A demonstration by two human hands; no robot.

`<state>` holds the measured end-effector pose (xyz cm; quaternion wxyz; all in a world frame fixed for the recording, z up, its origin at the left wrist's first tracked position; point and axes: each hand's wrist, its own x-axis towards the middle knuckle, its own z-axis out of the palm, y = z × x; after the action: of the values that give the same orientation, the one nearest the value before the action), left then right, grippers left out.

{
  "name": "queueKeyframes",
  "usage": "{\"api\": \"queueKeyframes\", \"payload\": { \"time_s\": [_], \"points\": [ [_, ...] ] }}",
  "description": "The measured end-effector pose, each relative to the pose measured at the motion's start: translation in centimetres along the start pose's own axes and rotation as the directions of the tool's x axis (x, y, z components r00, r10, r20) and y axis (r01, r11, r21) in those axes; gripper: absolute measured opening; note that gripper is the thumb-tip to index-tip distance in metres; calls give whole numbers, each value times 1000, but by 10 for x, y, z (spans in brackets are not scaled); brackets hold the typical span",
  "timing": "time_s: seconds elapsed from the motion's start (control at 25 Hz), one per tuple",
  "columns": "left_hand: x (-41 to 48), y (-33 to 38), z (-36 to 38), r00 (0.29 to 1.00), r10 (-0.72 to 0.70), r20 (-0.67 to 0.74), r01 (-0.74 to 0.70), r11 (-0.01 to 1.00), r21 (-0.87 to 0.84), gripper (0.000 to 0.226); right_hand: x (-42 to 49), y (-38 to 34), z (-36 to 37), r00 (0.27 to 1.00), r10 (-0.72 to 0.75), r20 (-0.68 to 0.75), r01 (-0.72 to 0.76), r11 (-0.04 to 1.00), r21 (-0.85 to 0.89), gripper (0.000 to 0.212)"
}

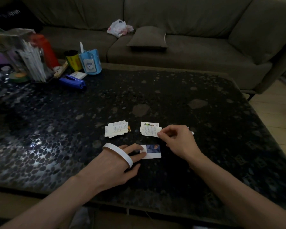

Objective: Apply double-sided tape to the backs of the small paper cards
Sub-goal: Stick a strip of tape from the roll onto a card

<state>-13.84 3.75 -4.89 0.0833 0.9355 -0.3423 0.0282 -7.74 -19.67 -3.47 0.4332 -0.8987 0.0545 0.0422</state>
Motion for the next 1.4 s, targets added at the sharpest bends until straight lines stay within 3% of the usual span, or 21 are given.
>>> {"api": "queueKeyframes", "payload": {
  "time_s": [0.12, 0.24, 0.44, 0.52, 0.68, 0.76, 0.92, 1.08, 1.16, 1.28, 1.4],
  "points": [
    [3, 0, -3, 998, -22, -51, 20, 999, -45, 44, 5, 2, 4, 981, -184, -63, 161, 948, -276, 24],
    [6, 0, -6, 998, -28, -63, 23, 997, -69, 41, 9, 4, 12, 929, -369, -9, 308, 788, -533, 45],
    [0, -4, -7, 995, -21, -102, 14, 998, -66, 36, 5, 5, 10, 853, -501, 143, 437, 539, -720, 37],
    [-2, -5, -6, 995, -1, -100, -7, 997, -81, 31, 4, 5, 8, 837, -512, 194, 469, 489, -736, 40],
    [0, -7, -5, 995, 11, -102, -15, 999, -31, 42, 3, -2, 10, 822, -547, 157, 477, 511, -715, 28],
    [1, -9, -5, 991, -44, -124, 28, 992, -125, 41, 2, -6, 8, 803, -588, 100, 474, 528, -705, 22],
    [3, -16, -3, 968, -181, -177, 113, 934, -338, 28, -5, -11, 4, 760, -649, 5, 490, 569, -661, 22],
    [9, -16, -2, 950, -267, -161, 186, 900, -393, 7, -14, -10, -3, 771, -637, -7, 500, 612, -613, 18],
    [12, -14, -3, 903, -396, -164, 282, 837, -468, 4, -17, -8, -7, 763, -647, 4, 524, 614, -590, 17],
    [20, -10, -9, 801, -593, -82, 349, 575, -740, 30, -25, -8, -3, 676, -736, 29, 606, 534, -590, 15],
    [32, -3, -14, 780, -620, 81, 373, 359, -856, 38, -30, -7, 0, 569, -818, 83, 683, 413, -603, 17]
  ]
}}
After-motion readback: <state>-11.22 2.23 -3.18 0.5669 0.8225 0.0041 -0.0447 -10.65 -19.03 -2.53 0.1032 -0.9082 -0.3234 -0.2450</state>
